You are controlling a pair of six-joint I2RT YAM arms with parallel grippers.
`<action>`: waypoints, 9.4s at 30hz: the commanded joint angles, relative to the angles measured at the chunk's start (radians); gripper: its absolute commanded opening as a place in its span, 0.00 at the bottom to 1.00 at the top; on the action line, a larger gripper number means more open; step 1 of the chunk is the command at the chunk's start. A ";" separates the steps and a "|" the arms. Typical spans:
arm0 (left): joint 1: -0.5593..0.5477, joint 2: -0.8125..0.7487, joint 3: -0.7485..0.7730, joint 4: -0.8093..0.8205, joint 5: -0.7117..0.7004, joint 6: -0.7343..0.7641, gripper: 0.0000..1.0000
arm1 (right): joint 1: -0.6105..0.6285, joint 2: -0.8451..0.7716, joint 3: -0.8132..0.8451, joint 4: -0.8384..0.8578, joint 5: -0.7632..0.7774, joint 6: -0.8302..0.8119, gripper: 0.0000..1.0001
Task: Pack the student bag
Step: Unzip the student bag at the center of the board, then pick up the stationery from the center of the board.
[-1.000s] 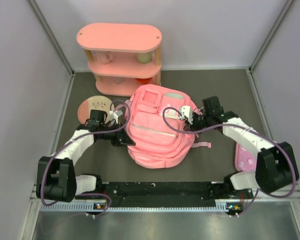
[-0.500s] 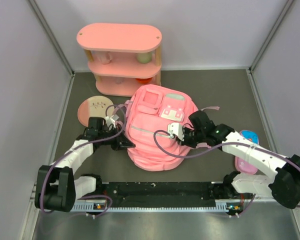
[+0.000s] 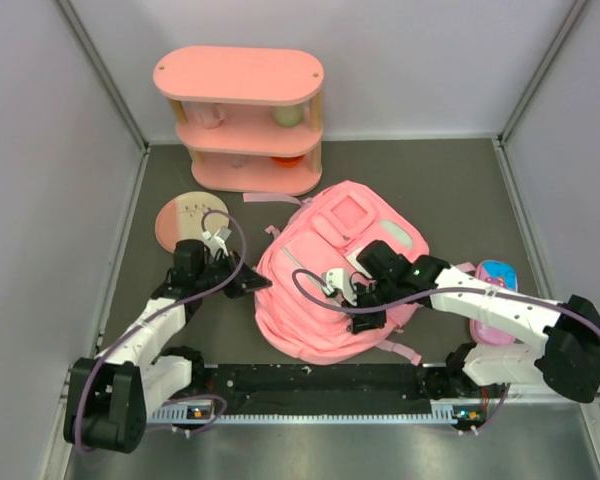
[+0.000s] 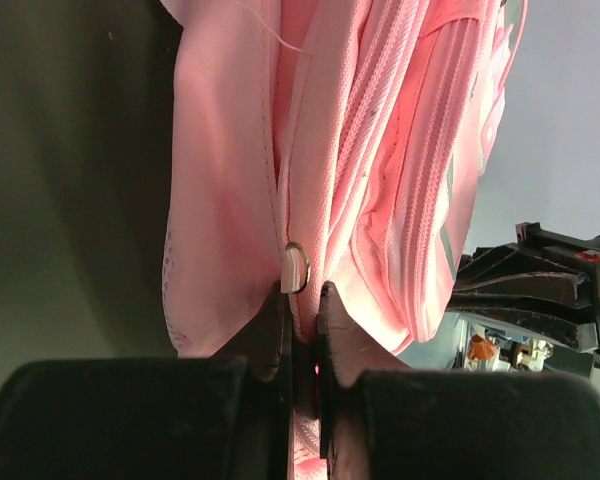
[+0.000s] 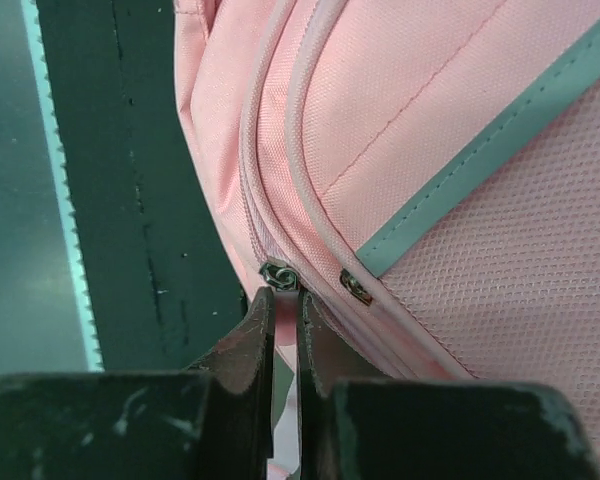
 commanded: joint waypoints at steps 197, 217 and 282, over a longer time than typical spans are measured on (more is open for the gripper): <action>-1.218 0.046 0.325 -0.439 -1.193 -0.297 0.00 | 0.092 -0.133 -0.224 0.491 0.810 1.788 0.00; -0.795 0.025 0.305 -0.675 -1.311 -0.088 0.00 | -0.549 -0.245 -0.088 0.287 0.507 1.142 0.00; -0.773 -0.038 -0.032 0.337 -0.794 -0.518 0.93 | -0.558 -0.631 -0.017 -0.327 1.100 1.323 0.99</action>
